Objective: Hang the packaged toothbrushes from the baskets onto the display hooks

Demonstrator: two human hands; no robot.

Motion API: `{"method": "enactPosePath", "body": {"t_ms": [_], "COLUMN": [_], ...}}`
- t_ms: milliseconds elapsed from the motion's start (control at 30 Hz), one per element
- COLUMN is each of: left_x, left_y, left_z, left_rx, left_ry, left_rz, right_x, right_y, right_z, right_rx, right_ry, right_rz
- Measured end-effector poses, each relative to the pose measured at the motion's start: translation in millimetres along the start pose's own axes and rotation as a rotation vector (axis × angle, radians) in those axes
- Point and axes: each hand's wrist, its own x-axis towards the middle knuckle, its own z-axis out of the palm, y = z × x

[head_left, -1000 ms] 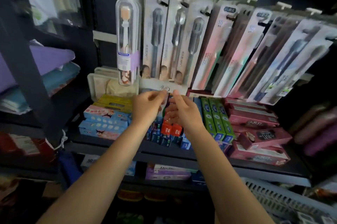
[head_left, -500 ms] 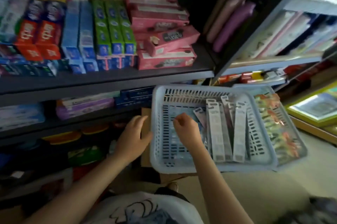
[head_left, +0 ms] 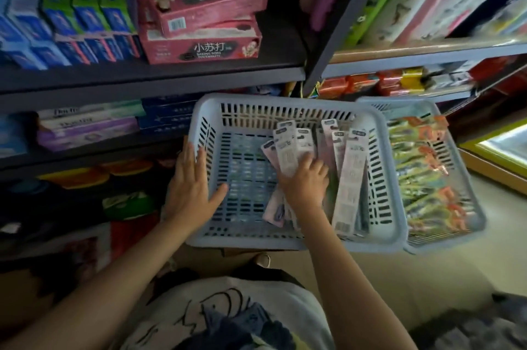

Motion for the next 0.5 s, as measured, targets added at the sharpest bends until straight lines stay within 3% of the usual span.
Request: {"method": "enactPosePath", "body": {"t_ms": [100, 200, 367, 500], "left_x": [0.9, 1.4, 1.7, 1.5], "left_y": [5.5, 11.7, 10.1, 6.8], "left_z": [1.3, 1.3, 4.8, 7.2], "left_rx": [0.031, 0.051, 0.040, 0.002], "left_ry": [-0.014, -0.017, 0.009, 0.026], "left_rz": [-0.050, -0.088, -0.102, -0.099], "right_x": [-2.1, -5.7, -3.9, 4.2], "right_y": [-14.7, -27.9, -34.7, -33.0], "right_z": [15.7, 26.3, 28.8, 22.1], "right_rx": [0.046, -0.160, -0.248, -0.252], "right_ry": [-0.155, -0.294, -0.336, -0.475], "right_rz": [-0.172, -0.246, -0.412, -0.397]}}
